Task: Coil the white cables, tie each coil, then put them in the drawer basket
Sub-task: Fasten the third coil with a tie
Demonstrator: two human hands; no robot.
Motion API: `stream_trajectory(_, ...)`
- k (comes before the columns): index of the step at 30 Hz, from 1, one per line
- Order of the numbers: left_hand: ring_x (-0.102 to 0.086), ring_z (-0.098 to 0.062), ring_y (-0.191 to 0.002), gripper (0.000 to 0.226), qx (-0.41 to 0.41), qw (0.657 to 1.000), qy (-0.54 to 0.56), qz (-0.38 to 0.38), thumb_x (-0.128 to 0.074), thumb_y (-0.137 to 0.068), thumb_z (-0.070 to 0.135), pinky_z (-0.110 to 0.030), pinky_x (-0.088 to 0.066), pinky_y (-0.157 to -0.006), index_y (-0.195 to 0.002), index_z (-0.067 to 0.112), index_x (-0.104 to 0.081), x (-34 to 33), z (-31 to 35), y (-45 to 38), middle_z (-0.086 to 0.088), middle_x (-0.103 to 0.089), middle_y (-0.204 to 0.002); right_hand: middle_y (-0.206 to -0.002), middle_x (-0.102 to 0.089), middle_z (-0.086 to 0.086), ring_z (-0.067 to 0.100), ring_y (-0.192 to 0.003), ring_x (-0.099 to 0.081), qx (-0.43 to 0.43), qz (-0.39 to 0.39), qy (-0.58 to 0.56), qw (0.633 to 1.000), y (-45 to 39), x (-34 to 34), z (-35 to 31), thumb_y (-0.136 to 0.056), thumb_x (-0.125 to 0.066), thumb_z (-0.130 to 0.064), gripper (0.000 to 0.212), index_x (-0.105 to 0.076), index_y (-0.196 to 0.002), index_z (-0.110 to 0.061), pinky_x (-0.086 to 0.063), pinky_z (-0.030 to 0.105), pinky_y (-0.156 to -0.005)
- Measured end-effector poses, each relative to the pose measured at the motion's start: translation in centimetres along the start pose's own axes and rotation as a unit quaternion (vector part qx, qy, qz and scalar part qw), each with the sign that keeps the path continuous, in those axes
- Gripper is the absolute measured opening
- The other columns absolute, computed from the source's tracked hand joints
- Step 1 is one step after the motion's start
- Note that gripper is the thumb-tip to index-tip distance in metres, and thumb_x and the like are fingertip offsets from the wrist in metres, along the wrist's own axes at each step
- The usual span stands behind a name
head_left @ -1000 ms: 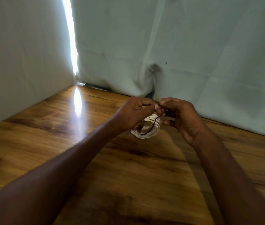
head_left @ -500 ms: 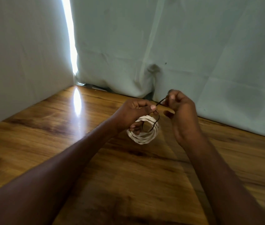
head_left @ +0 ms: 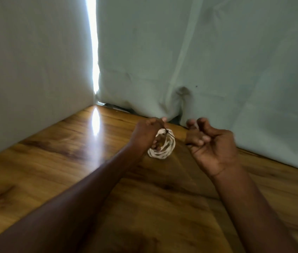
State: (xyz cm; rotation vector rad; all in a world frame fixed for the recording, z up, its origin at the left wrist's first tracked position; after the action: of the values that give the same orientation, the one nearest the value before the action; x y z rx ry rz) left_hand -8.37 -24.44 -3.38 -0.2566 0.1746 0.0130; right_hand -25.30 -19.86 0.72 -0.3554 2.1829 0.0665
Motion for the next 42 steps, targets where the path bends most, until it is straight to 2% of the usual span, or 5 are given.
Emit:
stream_trajectory(11,-0.044,-0.02,-0.039,0.041,0.096,0.99,0.102,-0.006,-0.048,-0.108,0.039,-0.033,-0.043,-0.06,-0.088,0.007,-0.063,0.0,-0.8,-1.0,-0.004,-0.043,-0.046,-0.087,-0.065,0.001,0.018,-0.076,-0.061,0.217,0.15,0.629,0.731,0.4,0.1,4.8,-0.102,-0.049,-0.018,0.008,-0.055,-0.098,-0.018,-0.048,0.035,-0.064)
stream_trajectory(23,-0.046,-0.015,-0.057,0.021,0.077,0.964,0.2,-0.155,-0.034,-0.107,0.009,-0.032,-0.045,-0.06,-0.104,0.005,-0.055,-0.2,1.1,0.0,-0.005,-0.049,-0.067,-0.094,-0.079,0.001,0.018,-0.088,-0.077,0.192,0.066,0.552,0.809,-0.8,1.4,3.8,-0.092,-0.064,-0.01,0.018,-0.074,-0.101,-0.022,-0.058,0.037,-0.081)
stream_trajectory(30,-0.036,-0.014,-0.054,0.023,0.083,0.98,0.149,-0.106,-0.038,-0.11,0.013,-0.03,-0.036,-0.055,-0.09,0.01,-0.049,0.1,0.6,-0.1,-0.003,-0.043,-0.064,-0.081,-0.077,-0.004,0.021,-0.082,-0.073,0.239,0.07,0.63,0.736,-0.9,1.7,3.3,-0.085,-0.065,-0.032,0.014,-0.077,-0.086,-0.025,-0.058,0.055,-0.08)
stream_trajectory(37,-0.037,-0.014,-0.051,0.029,0.053,0.993,0.078,-0.077,-0.043,-0.109,0.016,-0.029,-0.033,-0.051,-0.081,0.013,-0.048,0.5,0.1,-0.5,-0.002,-0.044,-0.061,-0.046,-0.036,-0.006,0.006,-0.038,-0.026,0.053,0.102,0.423,0.899,-0.8,2.4,3.1,-0.1,-0.054,-0.009,0.016,-0.068,-0.094,-0.006,-0.02,0.017,-0.037)
stream_trajectory(42,-0.047,-0.013,-0.053,0.03,0.103,0.963,0.197,-0.152,-0.042,-0.11,0.023,-0.028,-0.047,-0.054,-0.085,0.009,-0.051,1.1,0.2,-0.4,-0.004,-0.05,-0.069,-0.047,-0.035,-0.004,0.008,-0.037,-0.023,0.005,0.124,0.399,0.908,-0.5,3.6,2.4,-0.1,-0.054,-0.011,0.015,-0.068,-0.101,-0.004,-0.019,0.018,-0.036)
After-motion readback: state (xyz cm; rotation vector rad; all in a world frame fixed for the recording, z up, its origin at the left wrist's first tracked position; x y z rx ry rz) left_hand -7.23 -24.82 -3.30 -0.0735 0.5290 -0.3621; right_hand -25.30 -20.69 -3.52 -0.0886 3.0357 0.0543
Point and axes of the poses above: each hand's wrist, its own y-axis away from the middle knuckle, its own x-axis out of the back of the hand, z = x × y, the point moved 3 cm from there along -y, towards the middle knuckle
